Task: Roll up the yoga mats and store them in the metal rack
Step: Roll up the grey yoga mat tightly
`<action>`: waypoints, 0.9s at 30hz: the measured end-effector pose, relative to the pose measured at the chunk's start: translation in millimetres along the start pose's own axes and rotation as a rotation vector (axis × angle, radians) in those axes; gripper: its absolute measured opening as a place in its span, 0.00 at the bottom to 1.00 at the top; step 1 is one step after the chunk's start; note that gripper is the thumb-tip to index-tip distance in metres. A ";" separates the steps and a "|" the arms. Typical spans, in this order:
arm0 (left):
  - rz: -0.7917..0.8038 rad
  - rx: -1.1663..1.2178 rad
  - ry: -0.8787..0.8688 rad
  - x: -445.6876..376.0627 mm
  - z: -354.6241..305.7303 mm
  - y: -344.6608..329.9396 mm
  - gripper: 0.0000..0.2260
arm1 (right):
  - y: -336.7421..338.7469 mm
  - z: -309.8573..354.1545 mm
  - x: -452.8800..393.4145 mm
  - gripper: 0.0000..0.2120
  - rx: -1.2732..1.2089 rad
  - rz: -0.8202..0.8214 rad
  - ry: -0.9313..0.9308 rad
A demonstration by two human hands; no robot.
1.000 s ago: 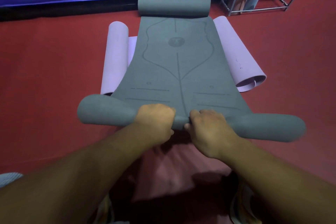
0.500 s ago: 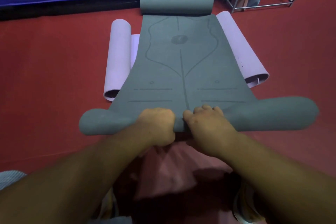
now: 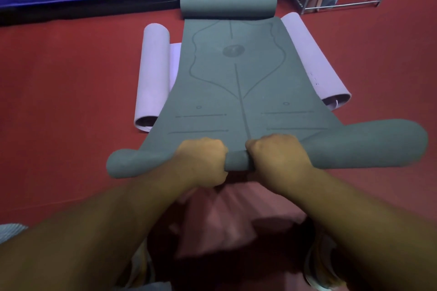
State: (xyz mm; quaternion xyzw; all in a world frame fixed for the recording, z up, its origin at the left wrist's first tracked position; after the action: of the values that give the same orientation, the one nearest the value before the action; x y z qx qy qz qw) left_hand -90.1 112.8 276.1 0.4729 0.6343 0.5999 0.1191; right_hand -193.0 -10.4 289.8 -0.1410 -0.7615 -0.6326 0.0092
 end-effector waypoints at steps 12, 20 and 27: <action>-0.094 -0.031 -0.017 -0.5 -7.9 2.3 0.16 | -6.3 -0.9 -0.3 0.13 -0.001 -0.122 -0.034; -0.341 -0.191 -0.112 9.3 -17.8 2.1 0.17 | 0.1 -8.1 -6.6 0.08 -0.012 -0.045 -0.078; -0.087 -0.062 -0.033 4.4 -17.0 -7.6 0.15 | 4.2 -3.4 -4.2 0.12 -0.064 0.103 0.031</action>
State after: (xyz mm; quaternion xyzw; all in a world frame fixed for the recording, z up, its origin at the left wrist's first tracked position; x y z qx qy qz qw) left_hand -108.1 106.3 275.6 0.4506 0.6334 0.6056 0.1700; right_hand -188.6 -13.9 293.6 -0.1702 -0.7322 -0.6576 0.0491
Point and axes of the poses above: each hand's wrist, its own x-axis away from the middle knuckle, its own y-axis out of the back of the hand, z = x × y, the point moved 1 cm from there along -x, towards the middle knuckle, and after that the axes turned 11 degrees about x, right-handed, at the moved point
